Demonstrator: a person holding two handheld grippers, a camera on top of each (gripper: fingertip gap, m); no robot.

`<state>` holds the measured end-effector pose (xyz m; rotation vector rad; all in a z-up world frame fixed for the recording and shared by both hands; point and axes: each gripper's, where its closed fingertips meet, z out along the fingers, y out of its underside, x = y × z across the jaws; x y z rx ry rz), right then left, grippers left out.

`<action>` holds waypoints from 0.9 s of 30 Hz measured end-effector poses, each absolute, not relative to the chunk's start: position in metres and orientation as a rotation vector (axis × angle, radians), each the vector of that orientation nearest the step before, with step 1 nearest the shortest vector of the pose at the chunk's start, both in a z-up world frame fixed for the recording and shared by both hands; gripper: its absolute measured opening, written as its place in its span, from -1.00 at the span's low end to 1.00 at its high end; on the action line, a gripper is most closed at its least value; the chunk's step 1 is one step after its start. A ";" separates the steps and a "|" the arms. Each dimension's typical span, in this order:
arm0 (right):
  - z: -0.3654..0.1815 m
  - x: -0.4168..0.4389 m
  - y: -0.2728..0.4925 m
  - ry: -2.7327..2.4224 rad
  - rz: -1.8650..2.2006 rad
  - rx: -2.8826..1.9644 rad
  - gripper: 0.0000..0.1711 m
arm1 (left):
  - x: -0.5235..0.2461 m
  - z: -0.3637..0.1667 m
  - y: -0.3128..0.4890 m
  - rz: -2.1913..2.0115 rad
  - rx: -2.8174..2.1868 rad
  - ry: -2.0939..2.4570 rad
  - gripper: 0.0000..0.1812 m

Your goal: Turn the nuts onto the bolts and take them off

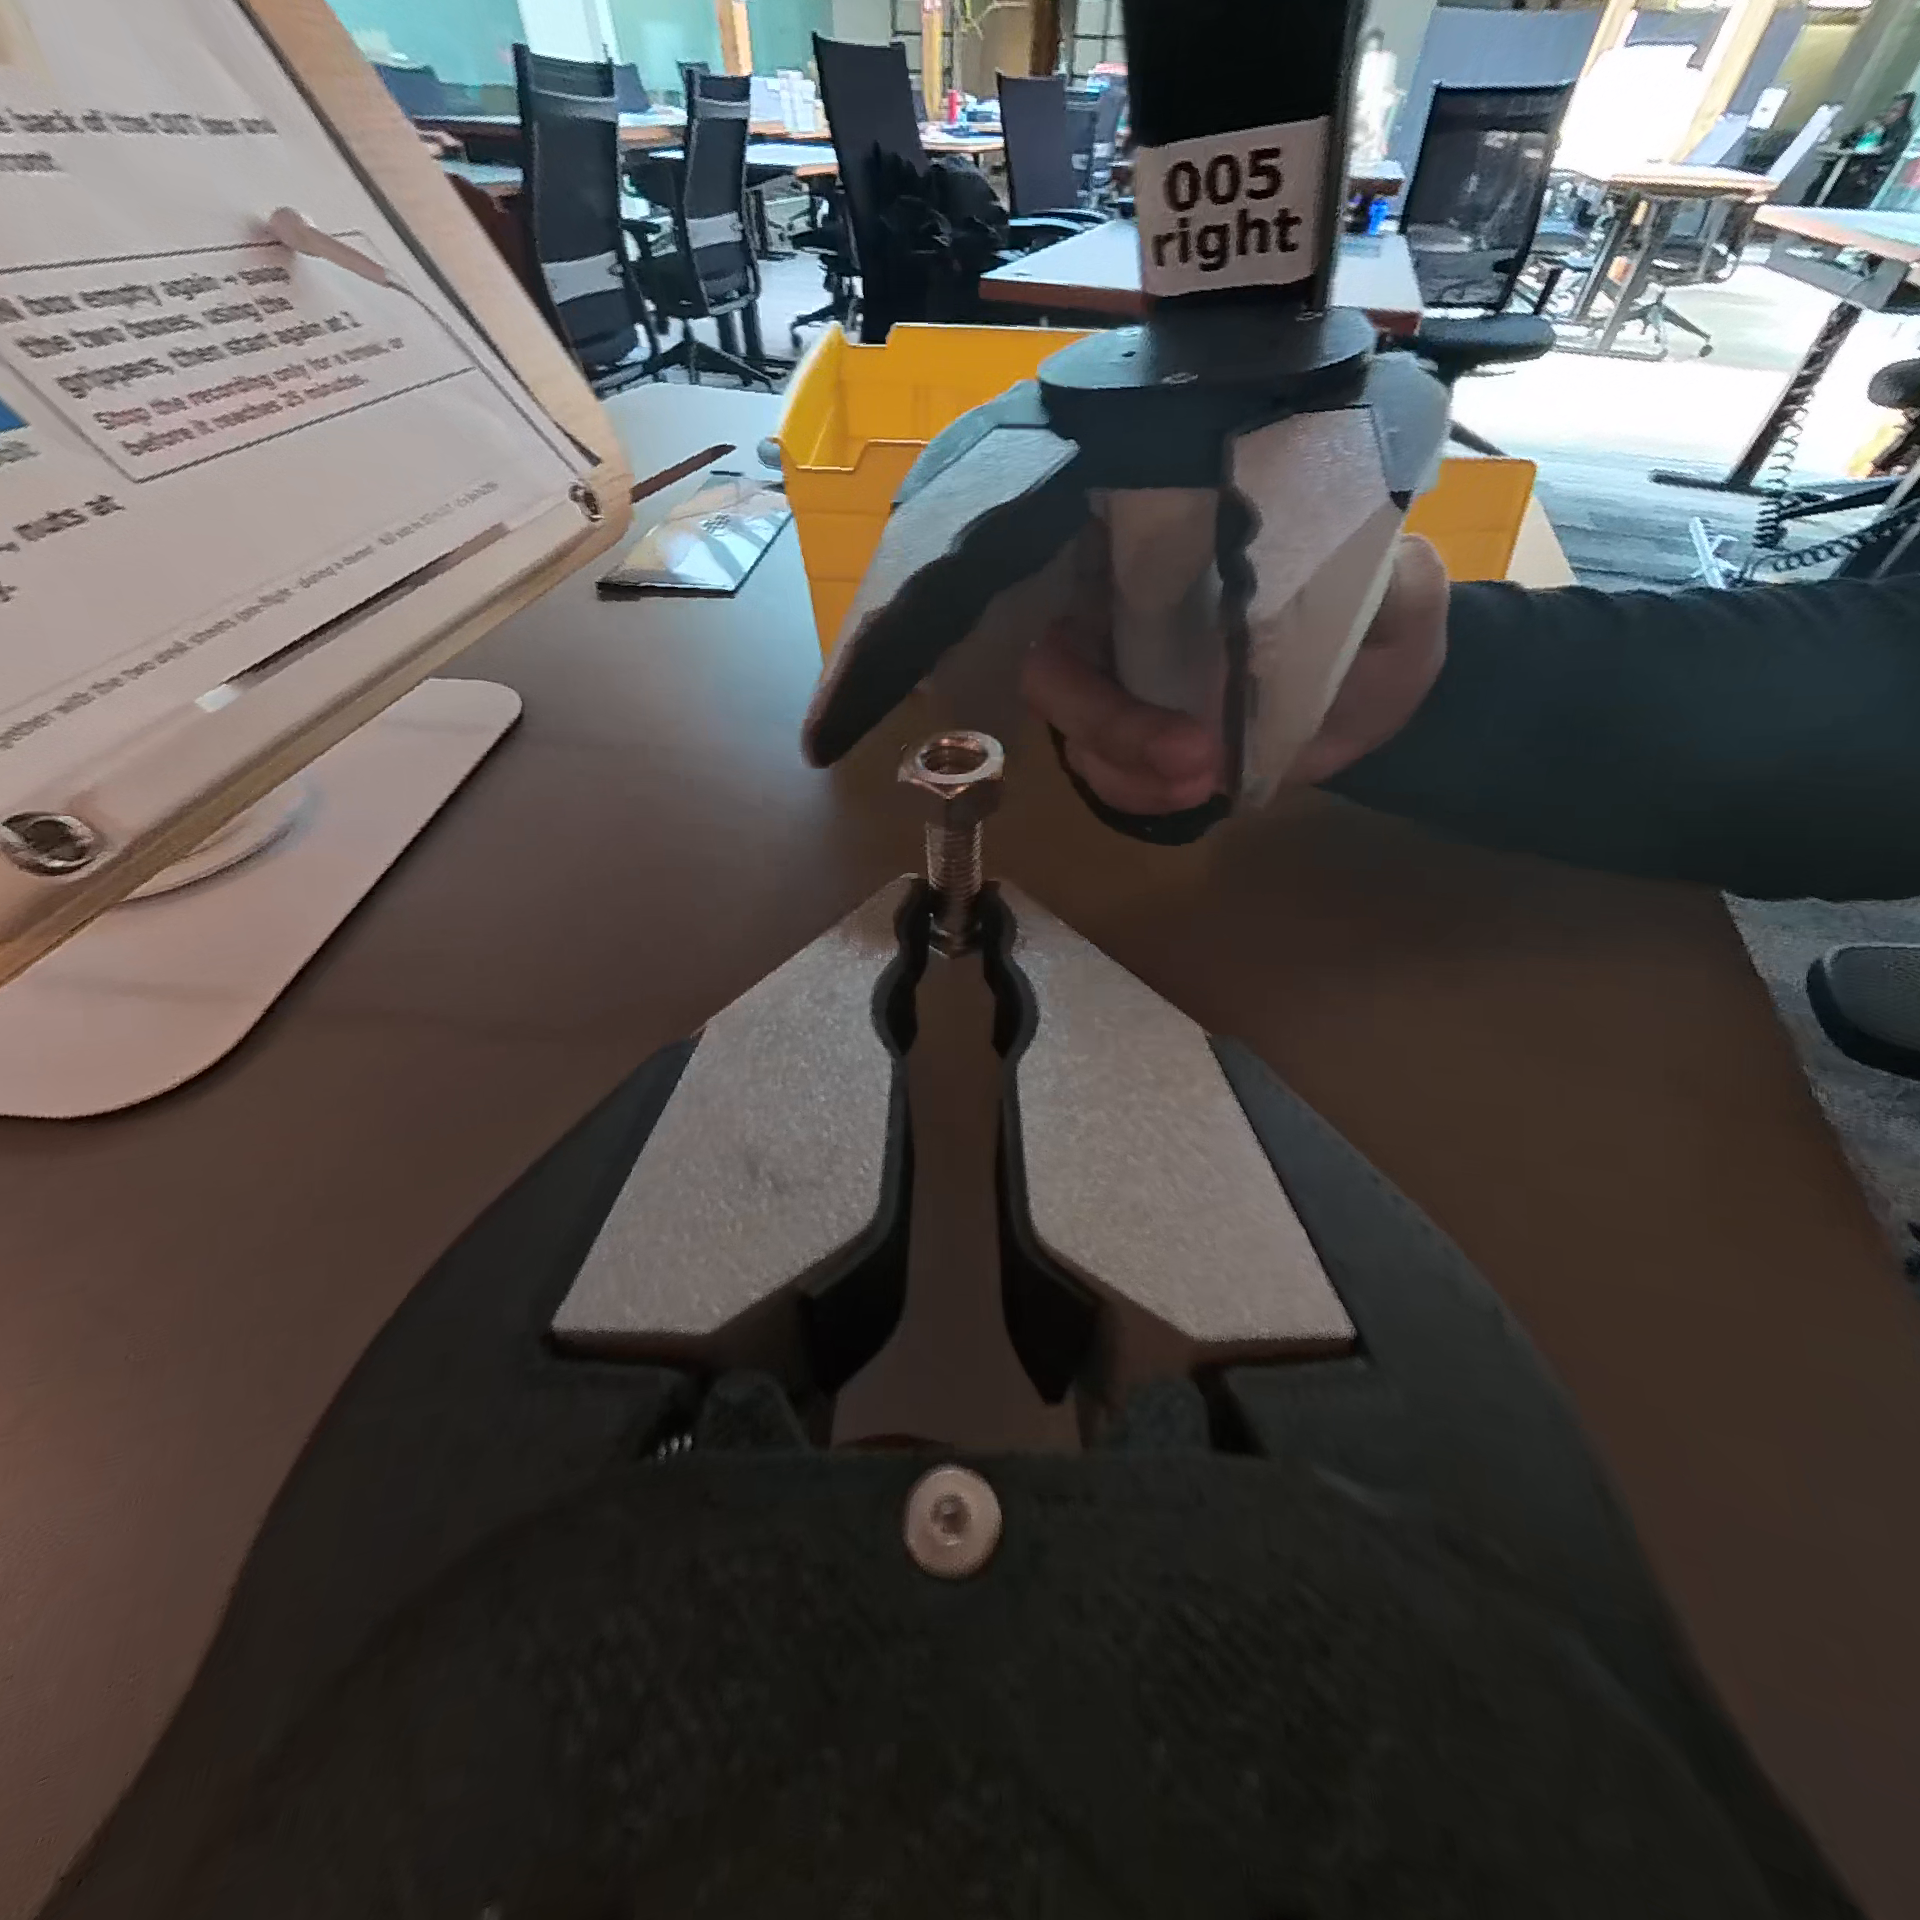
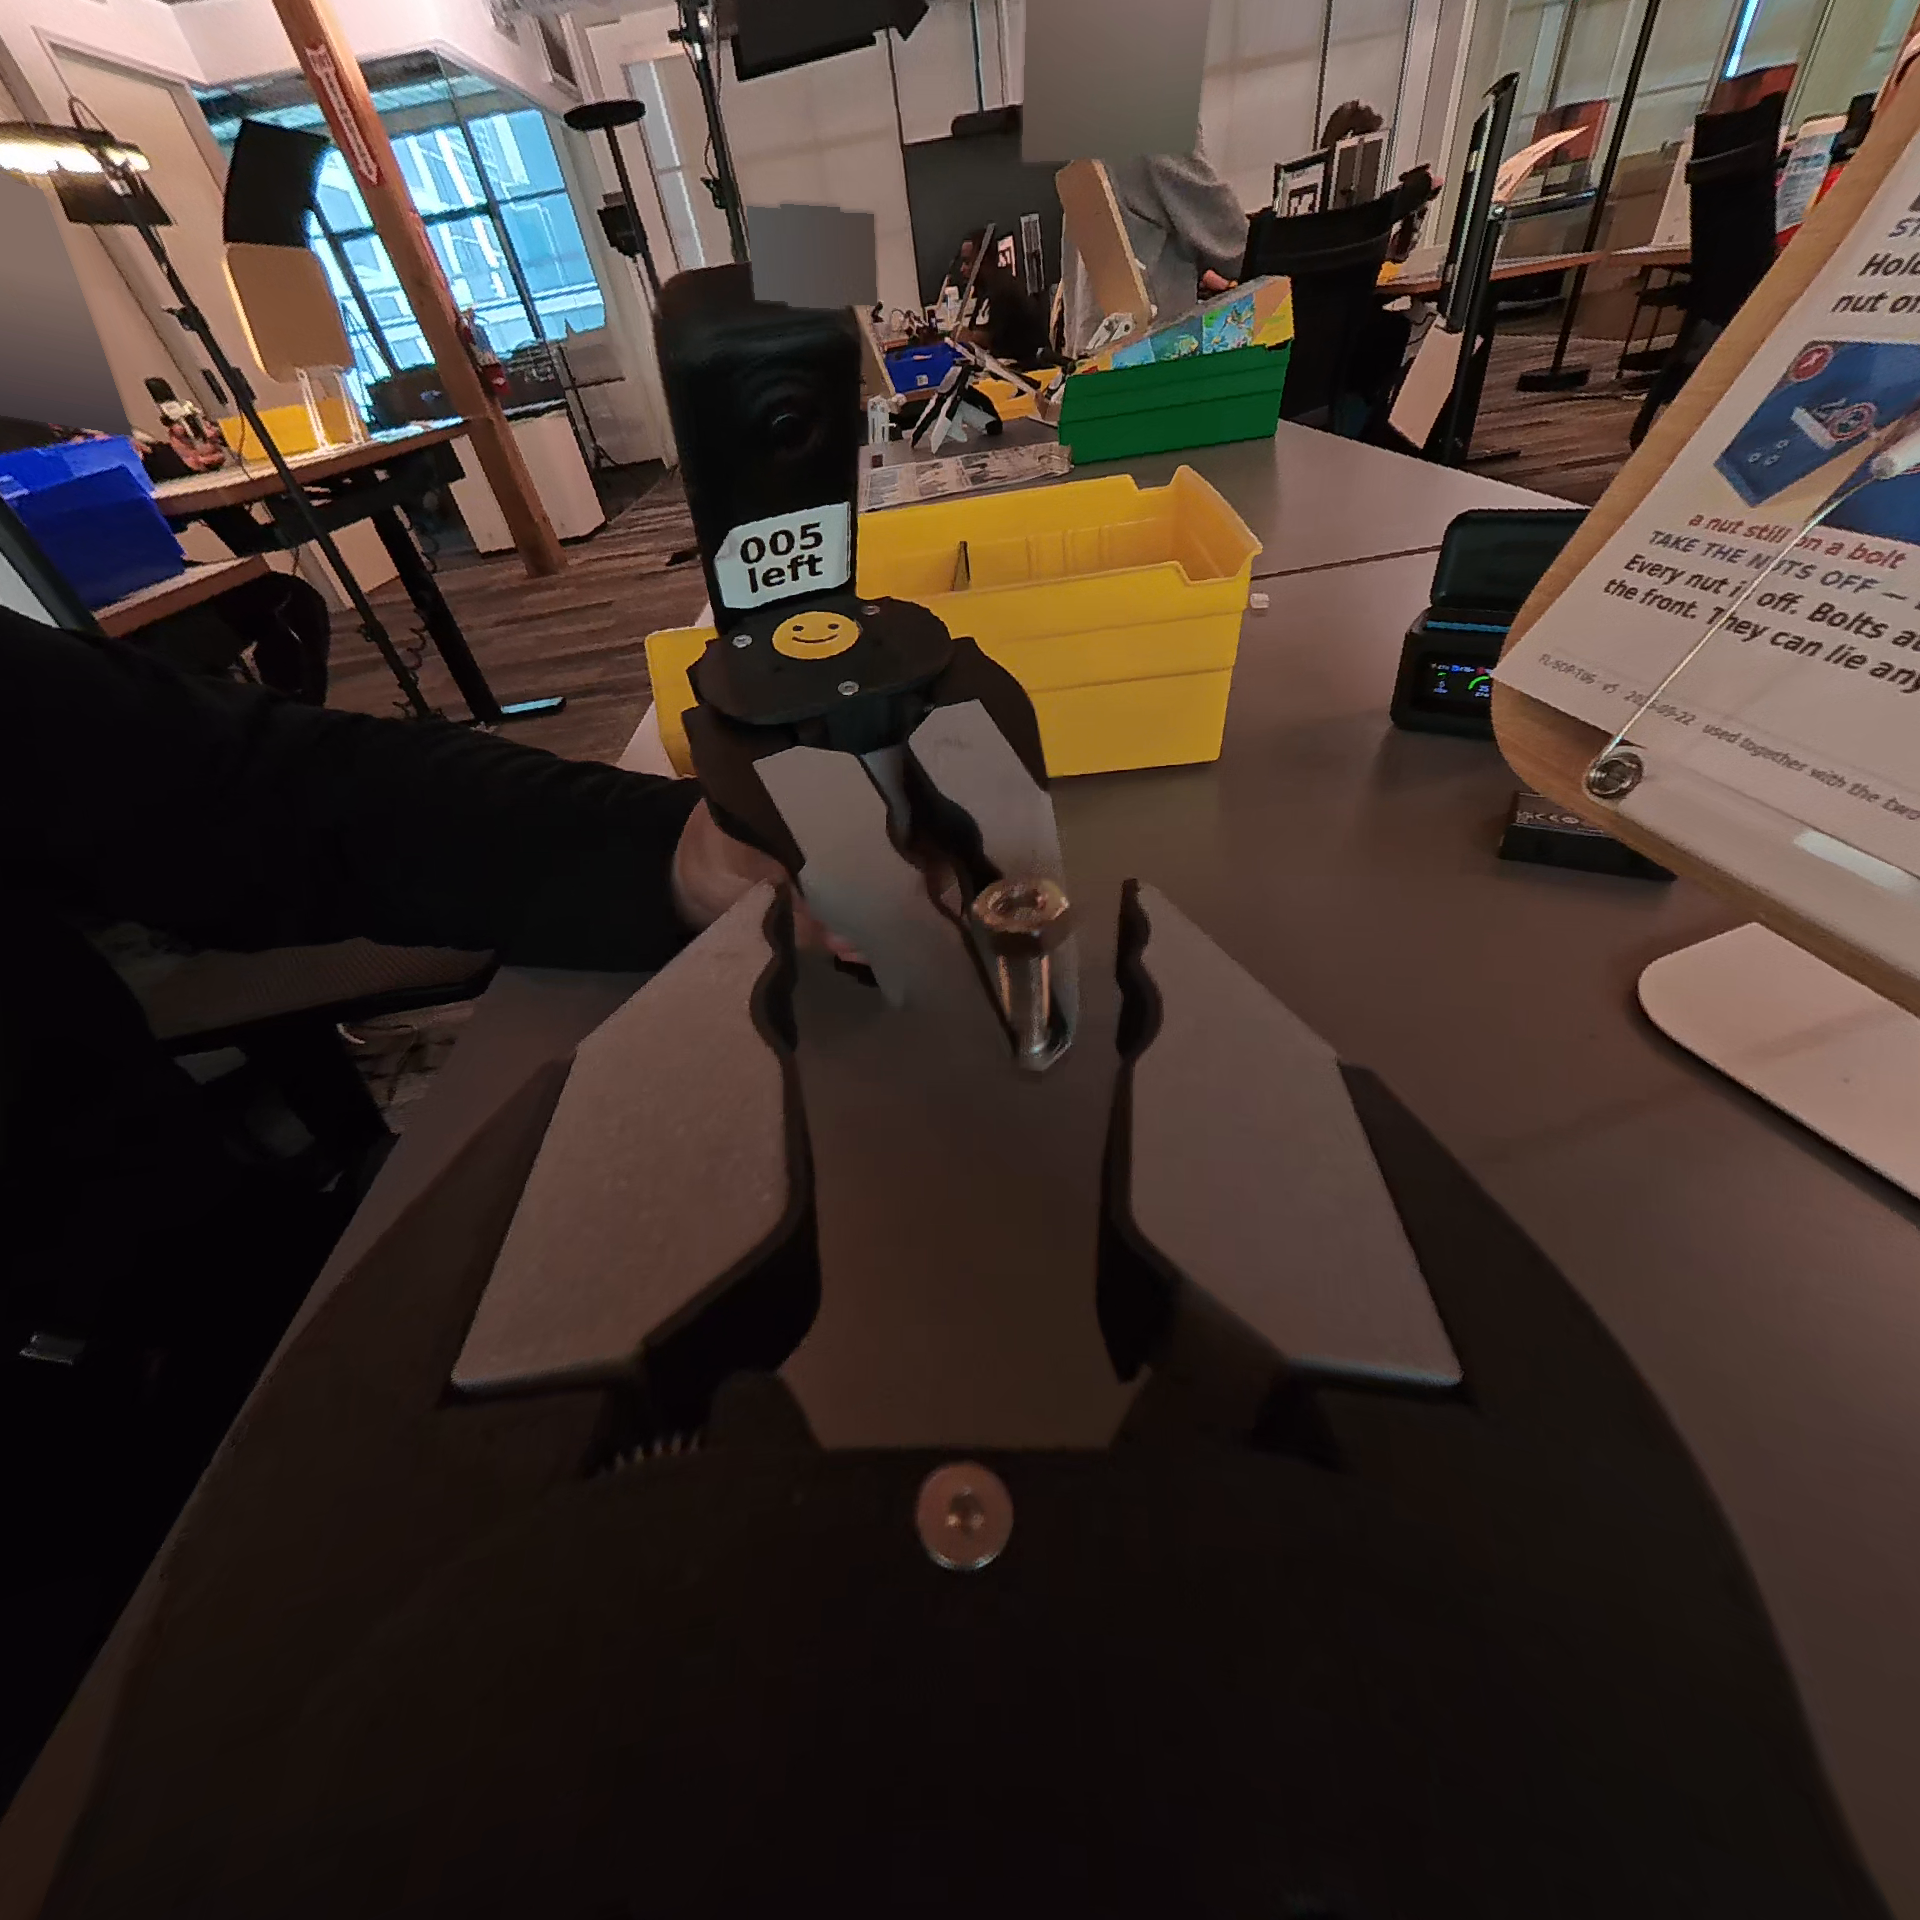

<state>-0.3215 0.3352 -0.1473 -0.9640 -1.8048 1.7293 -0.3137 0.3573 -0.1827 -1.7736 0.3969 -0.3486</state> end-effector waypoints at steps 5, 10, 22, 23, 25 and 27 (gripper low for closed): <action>-0.152 -0.321 0.323 -1.849 1.740 -0.944 -0.29 | -0.308 -0.183 0.359 -0.329 -1.771 0.410 -0.91; -0.156 -0.325 0.332 -1.833 1.682 -0.978 -0.27 | -0.342 -0.186 0.363 -0.257 -1.809 0.260 -0.91; -0.156 -0.322 0.324 -1.863 1.721 -0.955 -0.32 | -0.312 -0.188 0.361 -0.356 -1.801 0.384 -0.91; -0.158 -0.323 0.325 -1.868 1.697 -0.960 -0.30 | -0.318 -0.188 0.362 -0.346 -1.807 0.355 -0.91; -0.159 -0.326 0.330 -1.851 1.650 -0.973 -0.27 | -0.333 -0.188 0.362 -0.315 -1.815 0.288 -0.91; -0.155 -0.324 0.332 -1.838 1.674 -0.969 -0.34 | -0.344 -0.186 0.361 -0.307 -1.818 0.246 -0.91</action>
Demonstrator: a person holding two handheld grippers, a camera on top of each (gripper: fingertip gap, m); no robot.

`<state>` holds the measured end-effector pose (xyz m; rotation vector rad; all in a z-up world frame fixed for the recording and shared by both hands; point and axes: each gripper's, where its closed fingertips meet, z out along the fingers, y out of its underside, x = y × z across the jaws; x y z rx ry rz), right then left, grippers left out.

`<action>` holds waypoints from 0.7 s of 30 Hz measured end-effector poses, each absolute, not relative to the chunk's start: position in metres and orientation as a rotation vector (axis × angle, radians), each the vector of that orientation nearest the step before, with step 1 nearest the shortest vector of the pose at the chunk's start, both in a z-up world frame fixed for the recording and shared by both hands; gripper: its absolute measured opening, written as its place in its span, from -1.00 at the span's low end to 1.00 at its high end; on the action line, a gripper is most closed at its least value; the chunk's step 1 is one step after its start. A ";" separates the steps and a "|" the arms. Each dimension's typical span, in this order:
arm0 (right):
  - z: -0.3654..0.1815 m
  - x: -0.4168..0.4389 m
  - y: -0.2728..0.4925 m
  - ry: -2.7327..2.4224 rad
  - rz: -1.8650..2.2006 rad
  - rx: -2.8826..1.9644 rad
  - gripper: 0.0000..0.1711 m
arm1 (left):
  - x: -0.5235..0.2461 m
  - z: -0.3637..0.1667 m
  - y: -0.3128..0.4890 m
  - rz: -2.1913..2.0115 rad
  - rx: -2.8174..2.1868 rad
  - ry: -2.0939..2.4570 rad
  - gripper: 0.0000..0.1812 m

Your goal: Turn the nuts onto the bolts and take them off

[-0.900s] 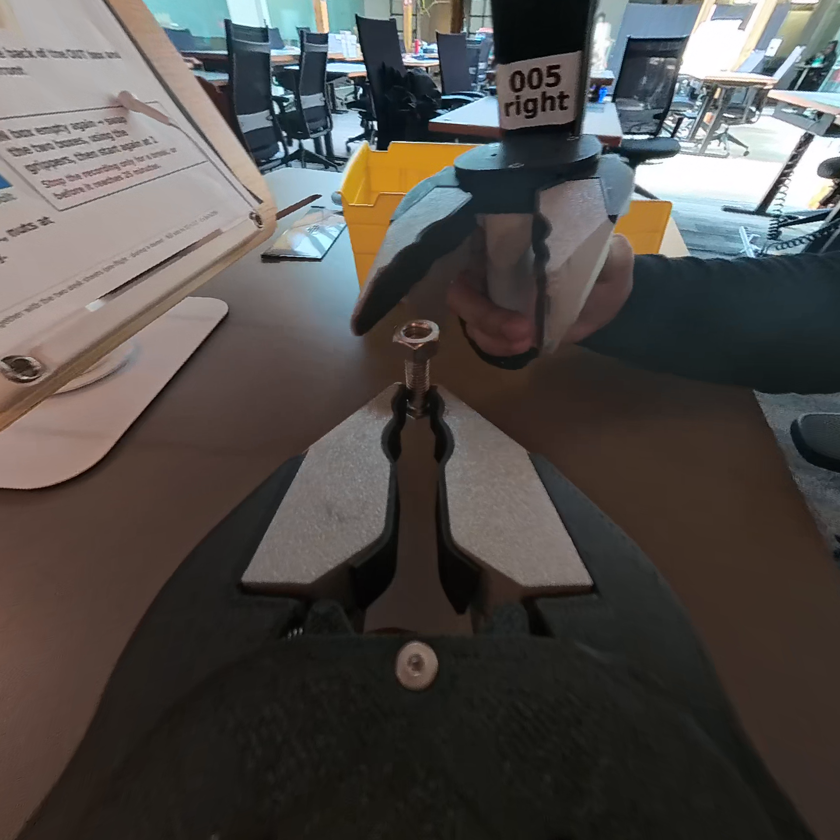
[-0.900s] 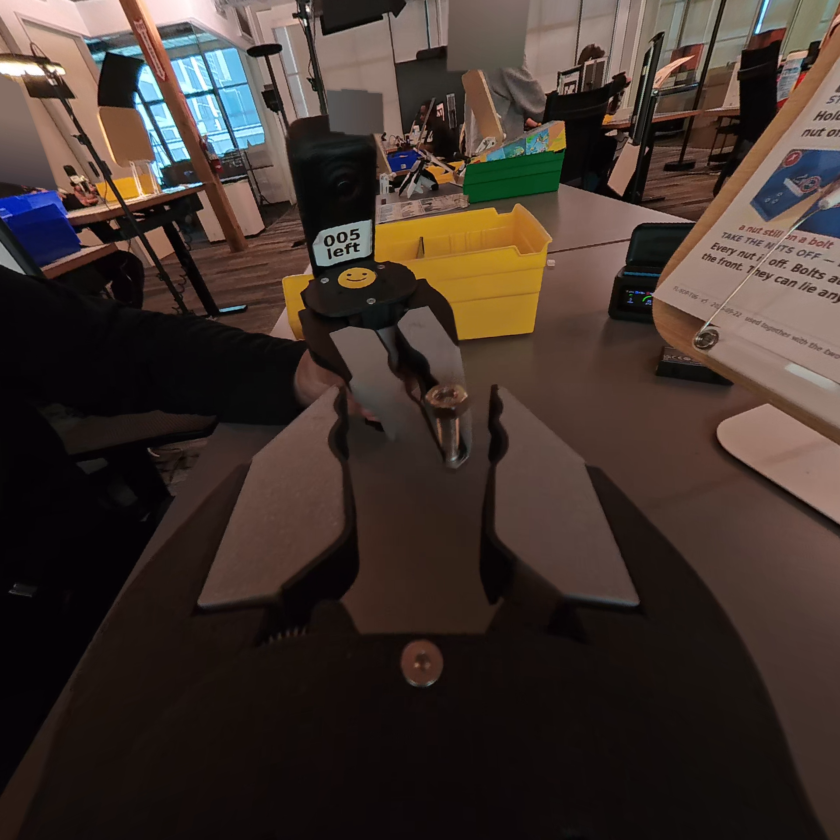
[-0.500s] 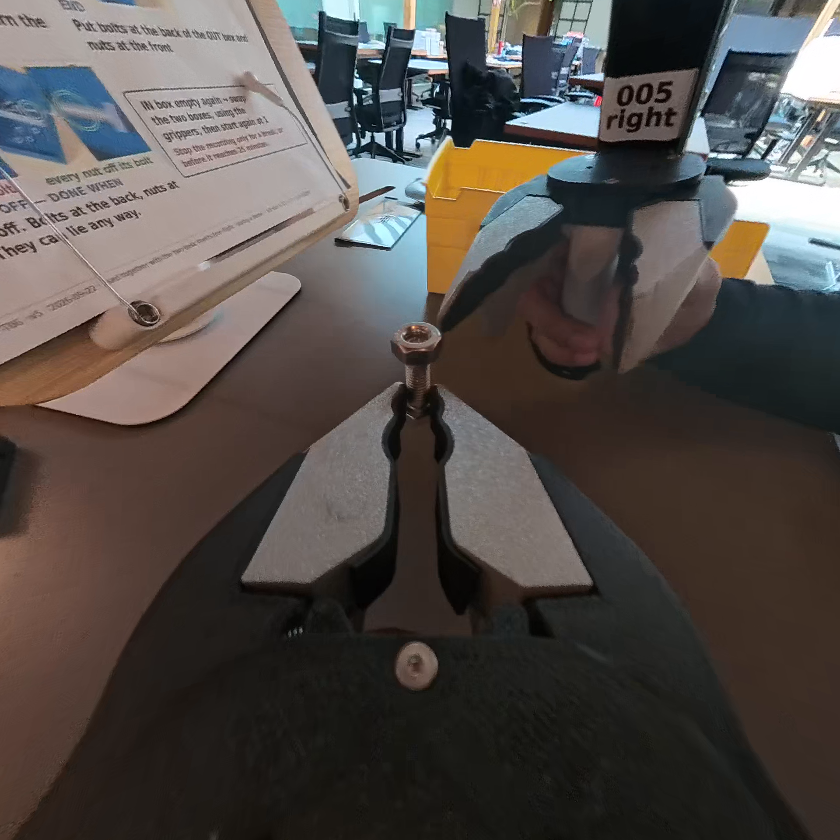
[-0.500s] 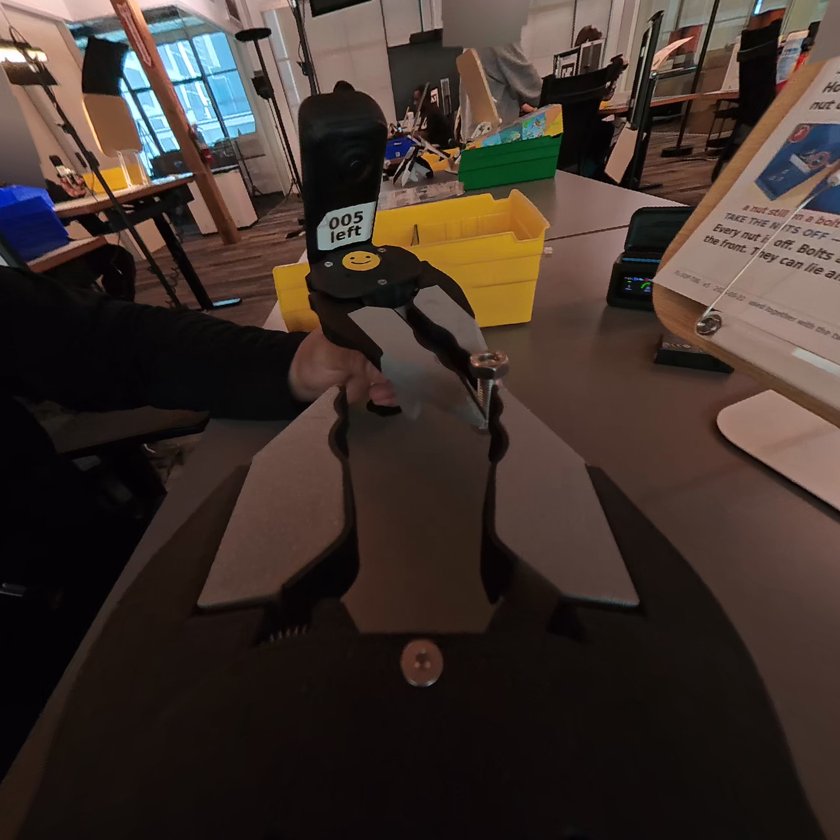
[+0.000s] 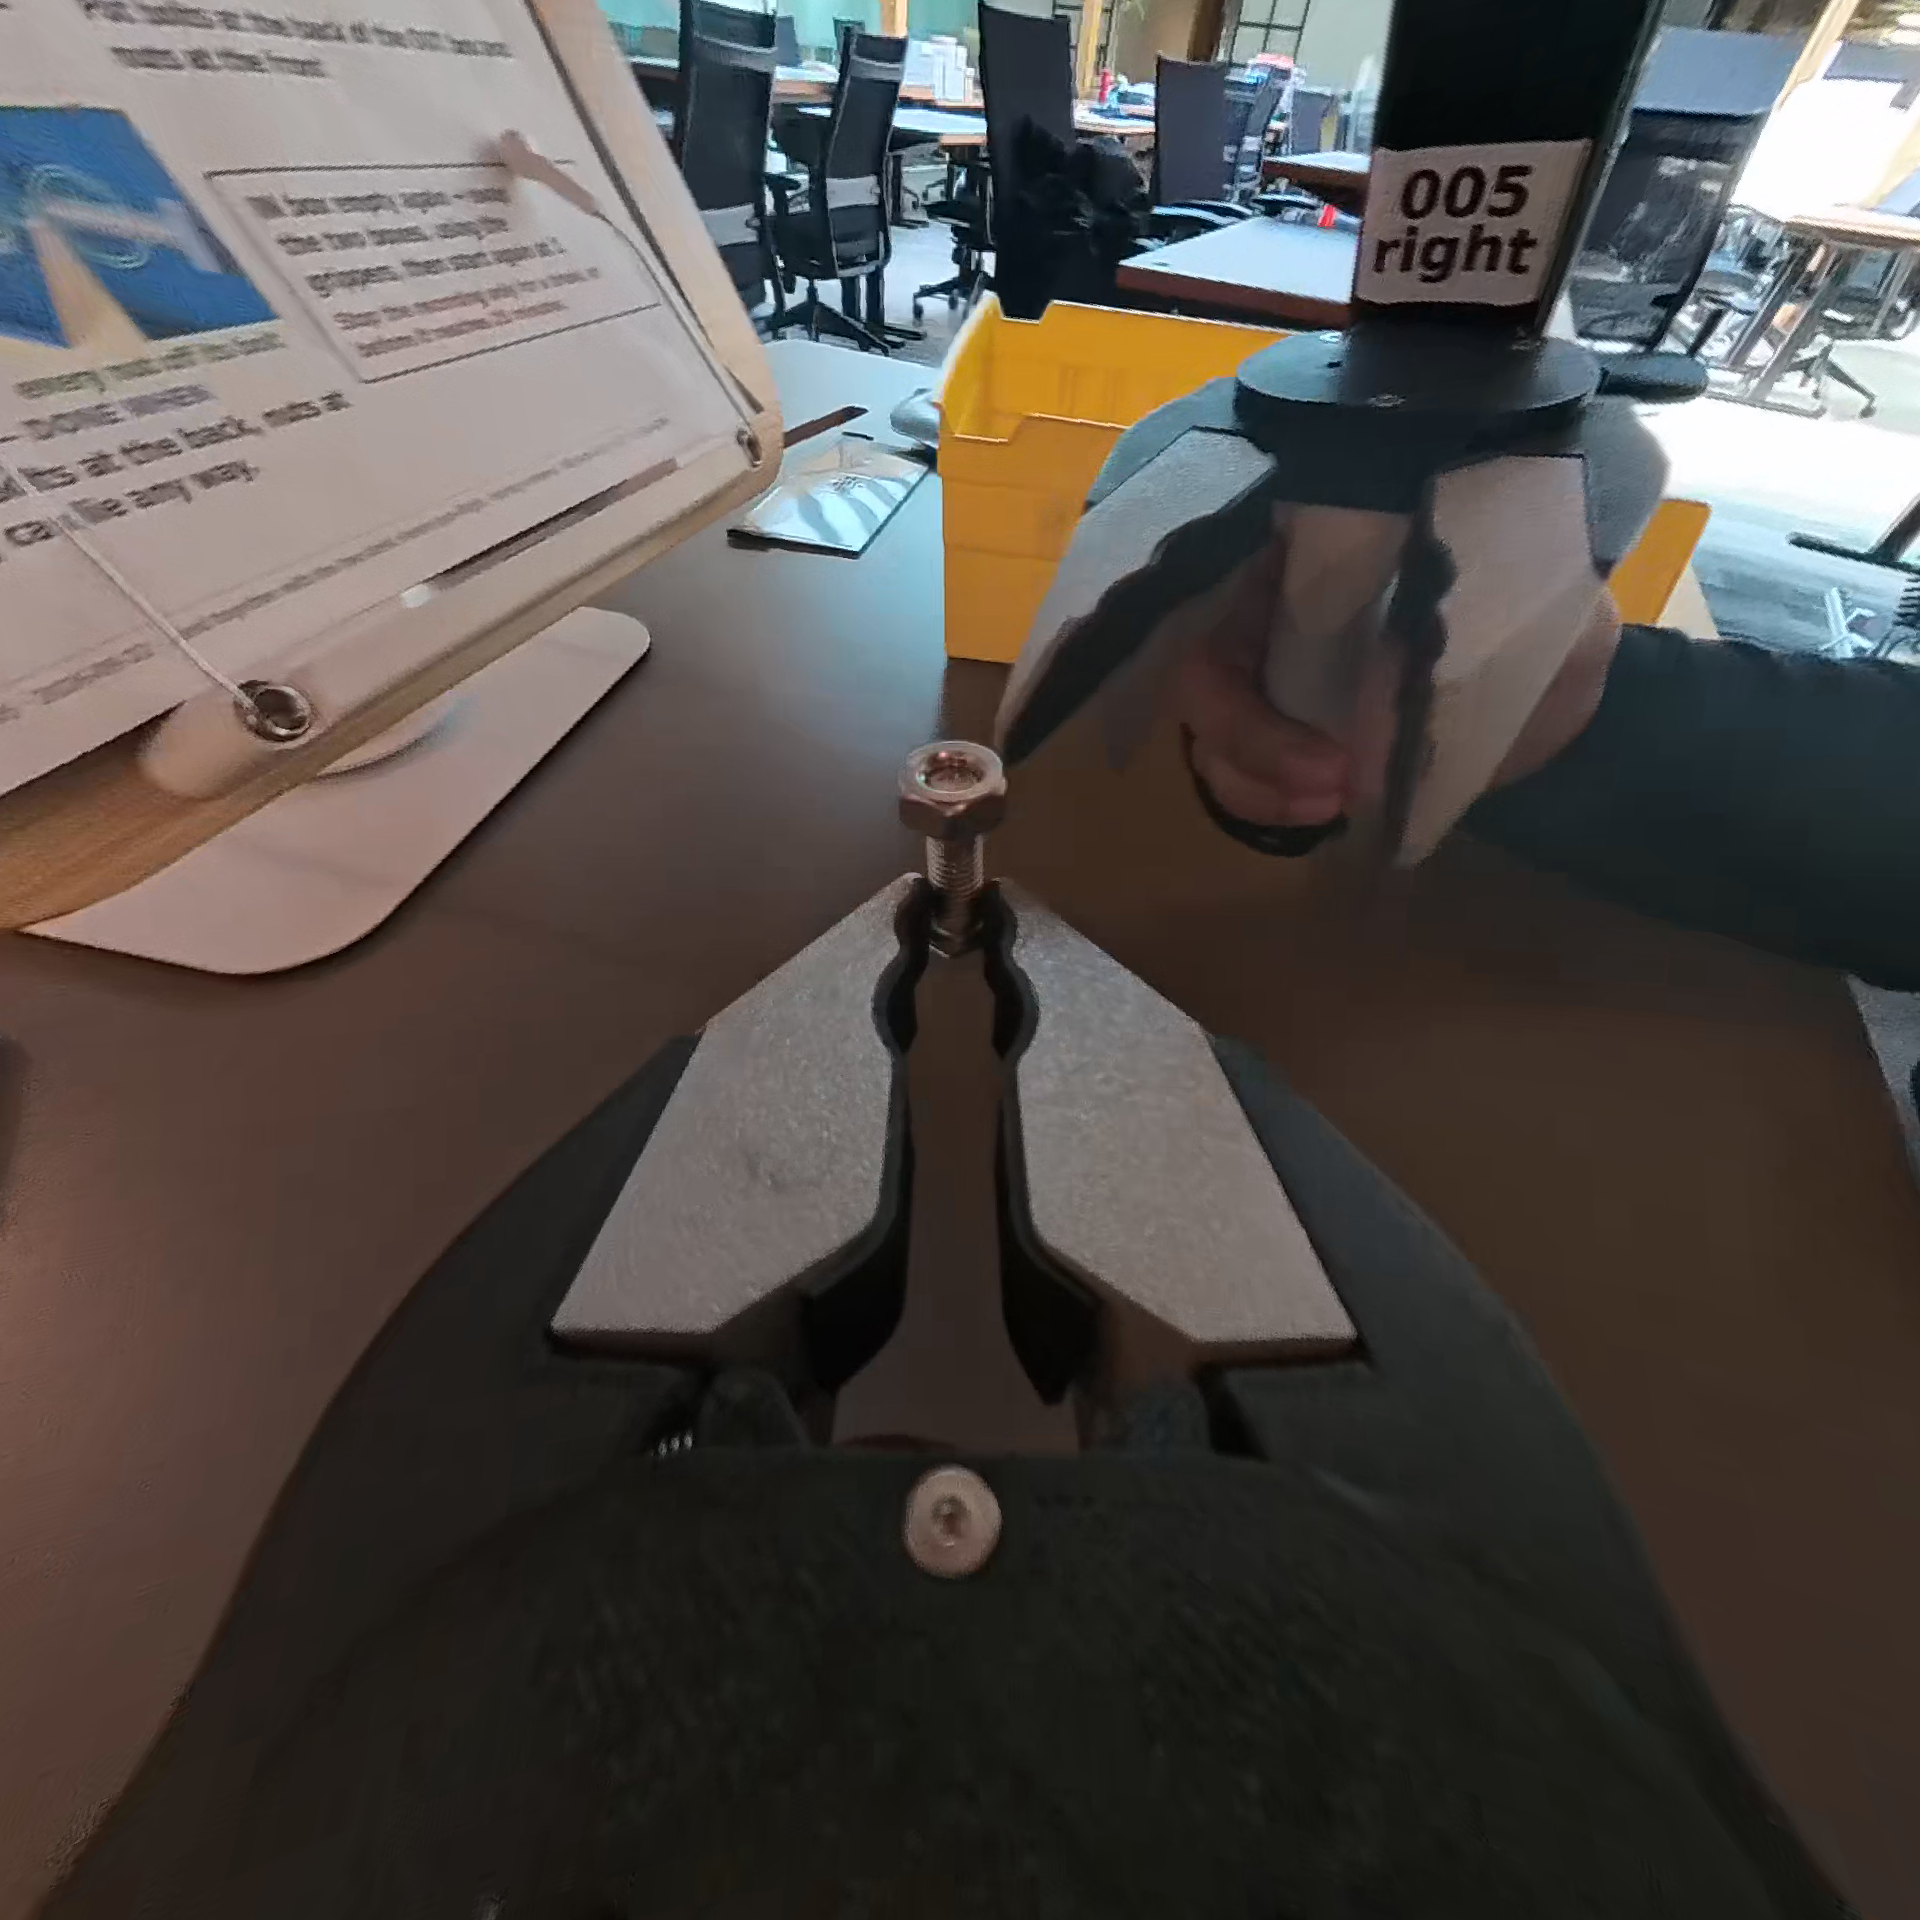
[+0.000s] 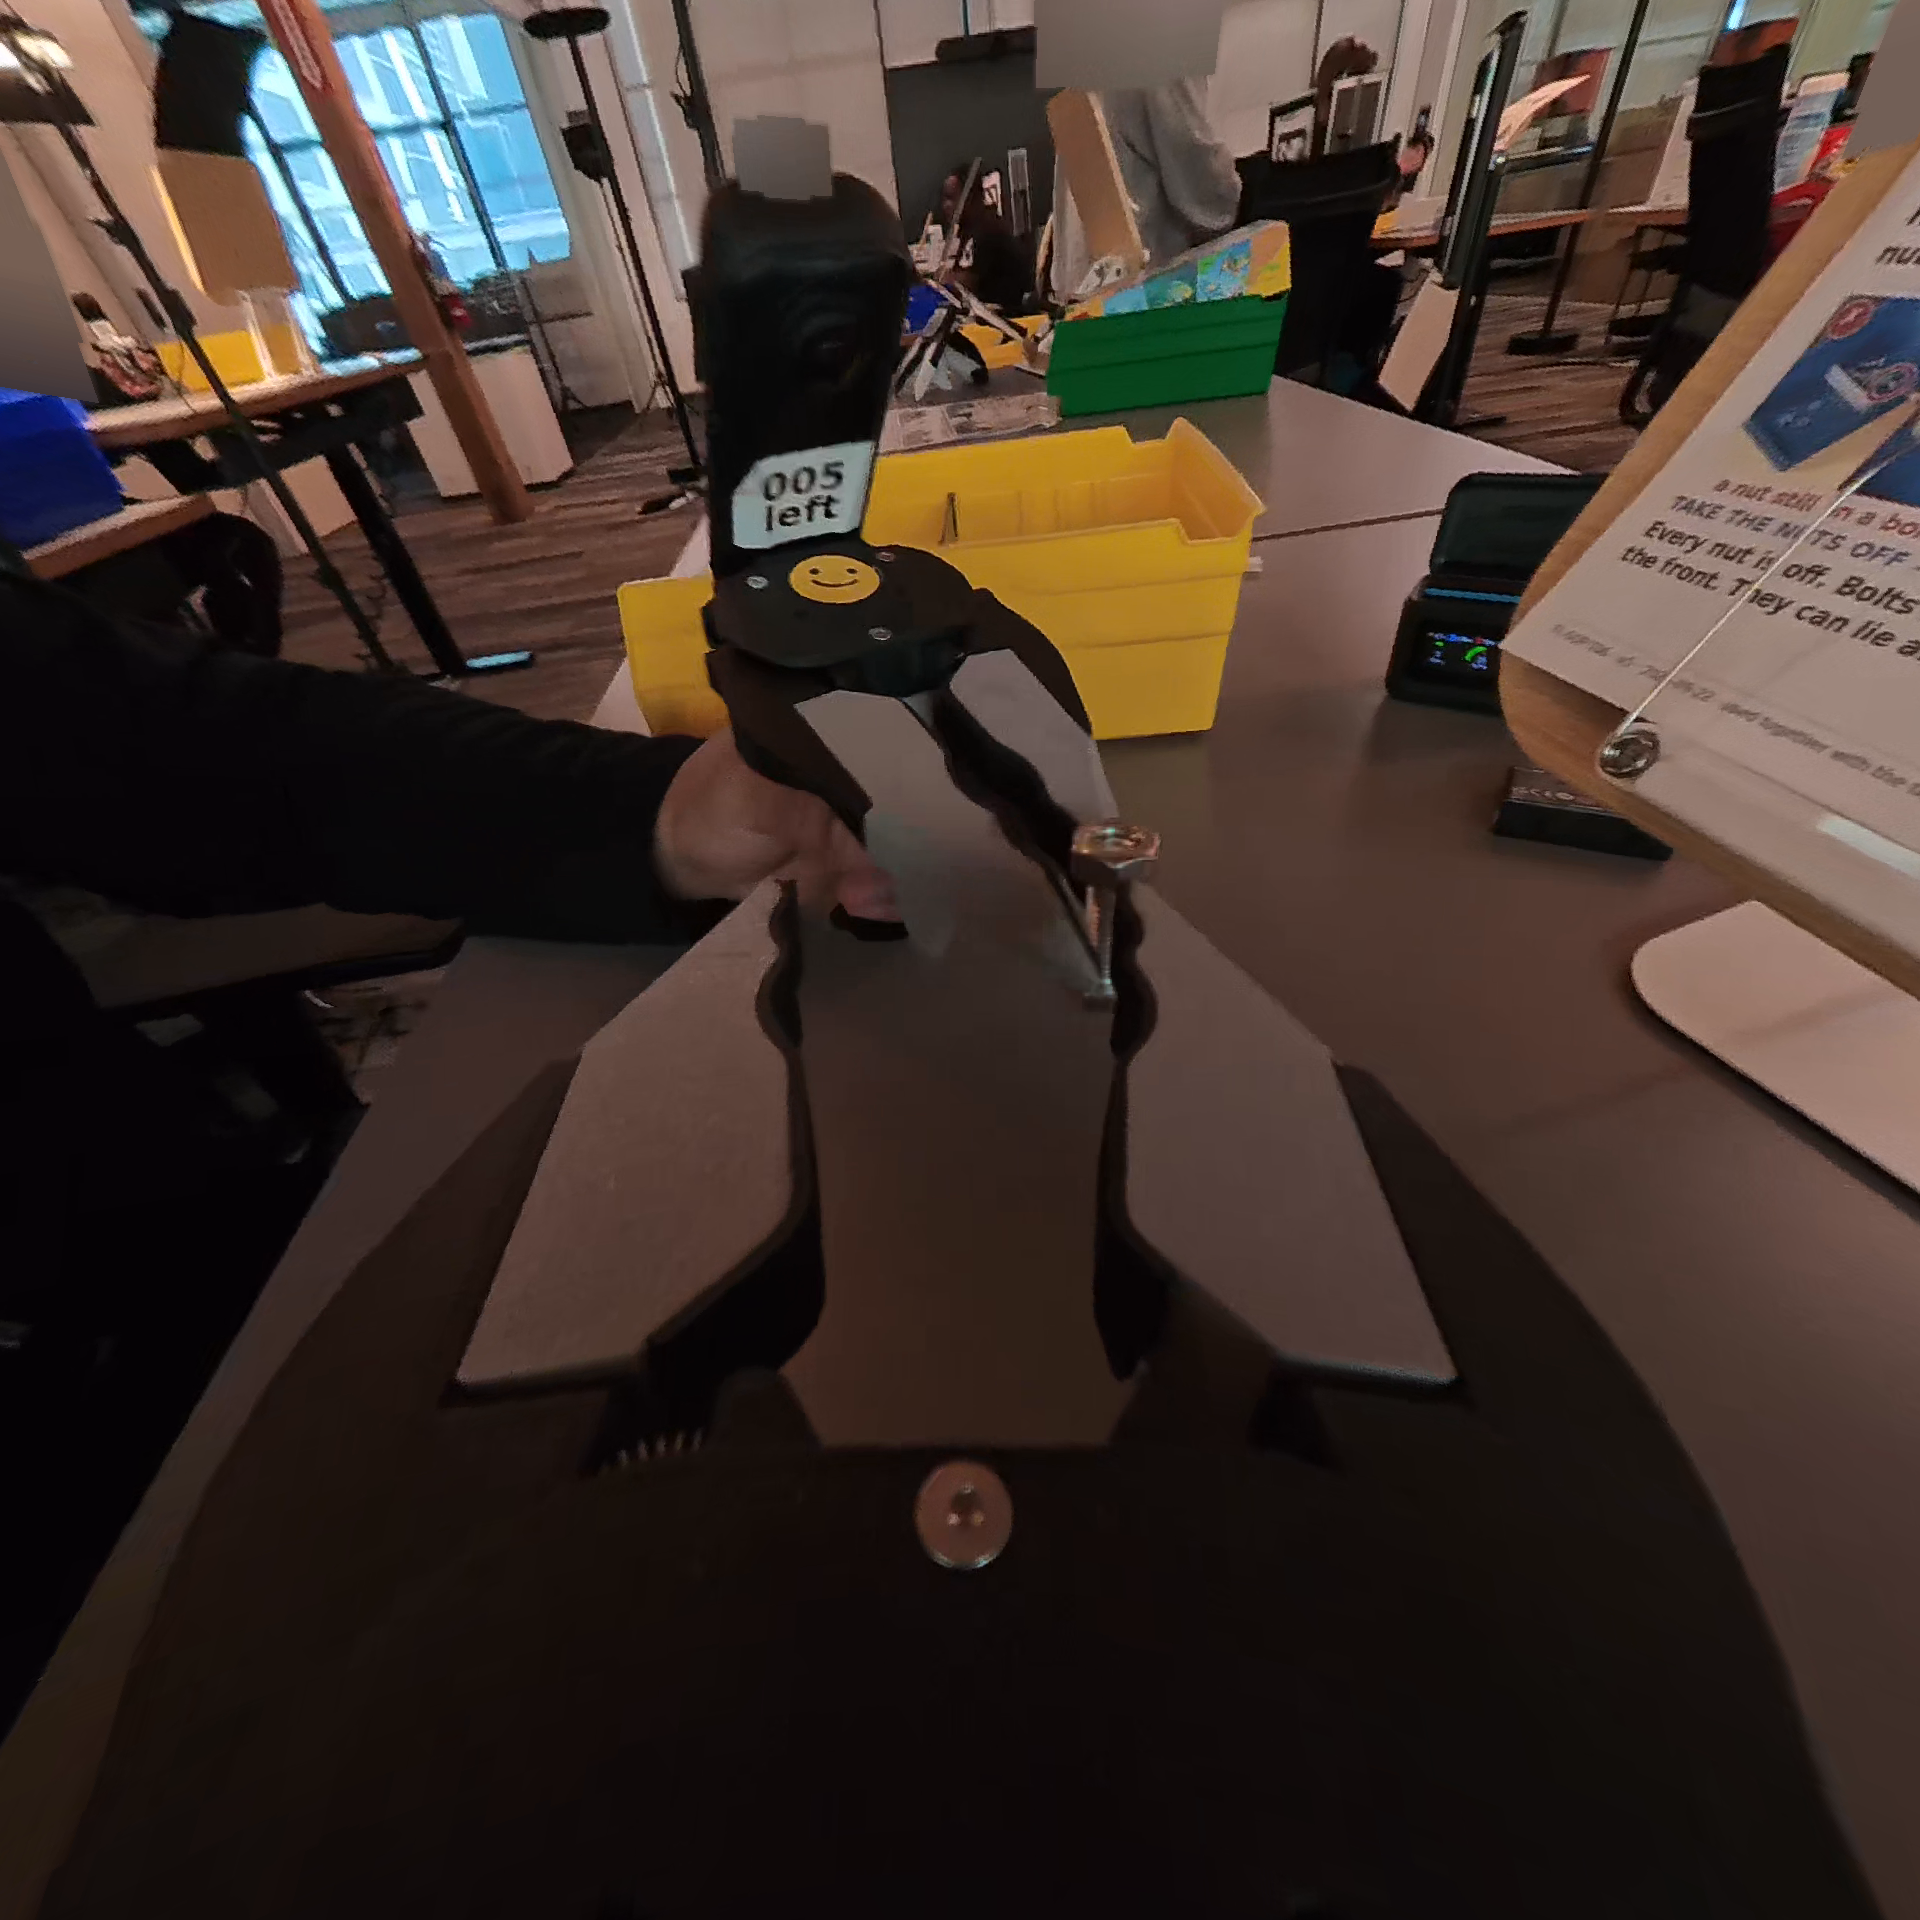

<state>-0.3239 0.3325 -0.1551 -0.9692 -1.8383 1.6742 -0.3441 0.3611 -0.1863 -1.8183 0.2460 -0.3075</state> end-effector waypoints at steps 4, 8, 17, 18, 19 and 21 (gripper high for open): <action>-0.151 -0.325 0.337 -1.795 1.708 -0.997 -0.32 | -0.336 -0.185 0.360 -0.344 -1.808 0.281 -0.91; -0.156 -0.326 0.330 -1.830 1.702 -0.986 -0.28 | -0.313 -0.189 0.359 -0.380 -1.820 0.374 -0.91; -0.152 -0.324 0.335 -1.815 1.705 -0.982 -0.36 | -0.348 -0.188 0.361 -0.328 -1.822 0.237 -0.91; -0.151 -0.326 0.338 -1.796 1.702 -0.999 -0.29 | -0.342 -0.187 0.361 -0.348 -1.813 0.256 -0.91; -0.152 -0.328 0.340 -1.782 1.693 -1.014 -0.23 | -0.336 -0.188 0.361 -0.363 -1.815 0.275 -0.91; -0.156 -0.330 0.340 -1.783 1.688 -1.035 -0.17 | -0.322 -0.189 0.360 -0.391 -1.815 0.328 -0.91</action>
